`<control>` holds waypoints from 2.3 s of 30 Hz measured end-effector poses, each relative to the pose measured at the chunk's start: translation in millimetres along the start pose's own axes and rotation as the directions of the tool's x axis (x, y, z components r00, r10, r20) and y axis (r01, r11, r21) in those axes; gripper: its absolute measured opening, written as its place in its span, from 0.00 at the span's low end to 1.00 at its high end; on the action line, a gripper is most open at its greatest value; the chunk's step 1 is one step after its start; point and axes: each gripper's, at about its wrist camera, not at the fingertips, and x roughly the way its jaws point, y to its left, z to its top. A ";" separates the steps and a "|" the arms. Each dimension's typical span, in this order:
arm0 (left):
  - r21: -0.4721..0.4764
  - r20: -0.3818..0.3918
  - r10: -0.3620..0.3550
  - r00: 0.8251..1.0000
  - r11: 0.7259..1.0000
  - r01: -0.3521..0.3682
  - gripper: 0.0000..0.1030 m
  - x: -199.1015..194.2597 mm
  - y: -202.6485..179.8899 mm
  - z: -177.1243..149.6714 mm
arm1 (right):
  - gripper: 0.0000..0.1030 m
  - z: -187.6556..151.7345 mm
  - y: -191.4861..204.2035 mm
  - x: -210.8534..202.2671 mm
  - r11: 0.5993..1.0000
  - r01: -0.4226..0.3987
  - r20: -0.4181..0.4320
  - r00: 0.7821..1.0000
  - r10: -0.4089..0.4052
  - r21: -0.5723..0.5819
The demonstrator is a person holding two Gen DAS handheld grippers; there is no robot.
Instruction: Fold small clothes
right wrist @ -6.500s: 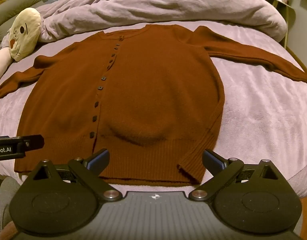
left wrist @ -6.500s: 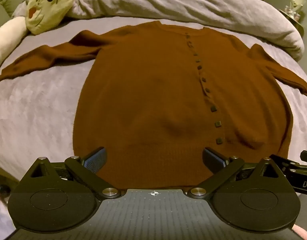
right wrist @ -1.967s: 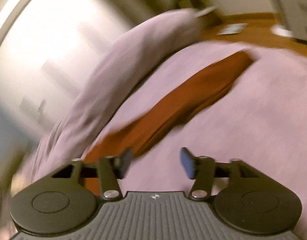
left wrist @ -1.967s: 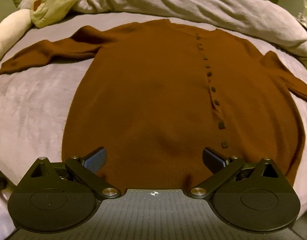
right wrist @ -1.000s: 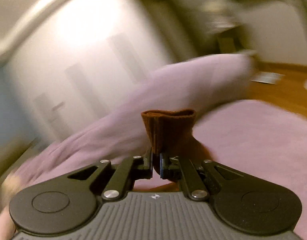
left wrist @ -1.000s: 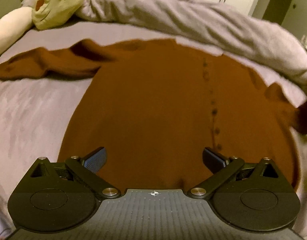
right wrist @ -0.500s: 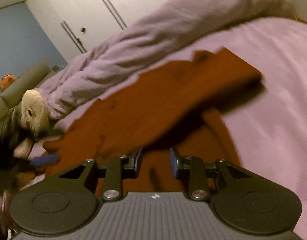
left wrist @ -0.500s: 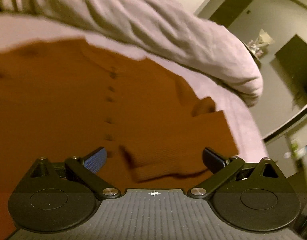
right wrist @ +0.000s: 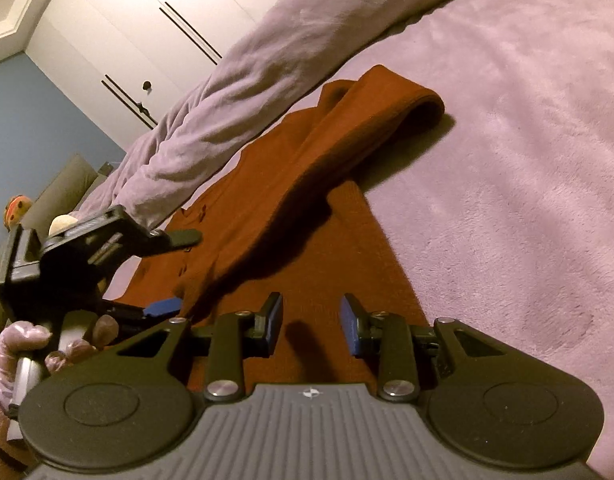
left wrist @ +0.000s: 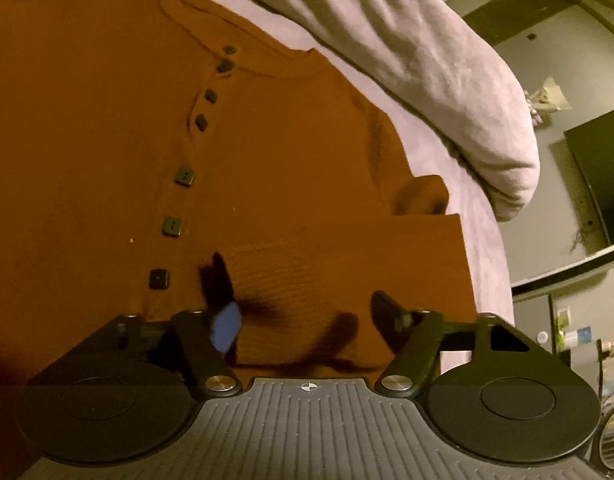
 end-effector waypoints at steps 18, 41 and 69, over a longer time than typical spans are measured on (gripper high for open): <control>0.228 0.305 0.164 0.938 0.944 -0.239 0.11 -114.4 2.8 94.3 | 0.30 1.5 5.4 2.9 0.999 0.021 -0.009 1.000 -0.022 -0.030; 0.136 0.250 0.321 0.914 0.923 -0.361 0.11 -101.4 100.2 113.9 | 0.22 82.0 34.5 107.9 0.979 0.025 0.022 0.999 -0.030 0.202; 0.053 0.241 0.260 0.935 0.959 -0.280 0.43 -121.5 134.3 106.4 | 0.24 64.2 66.9 83.1 0.985 0.147 0.052 0.988 -0.143 -0.089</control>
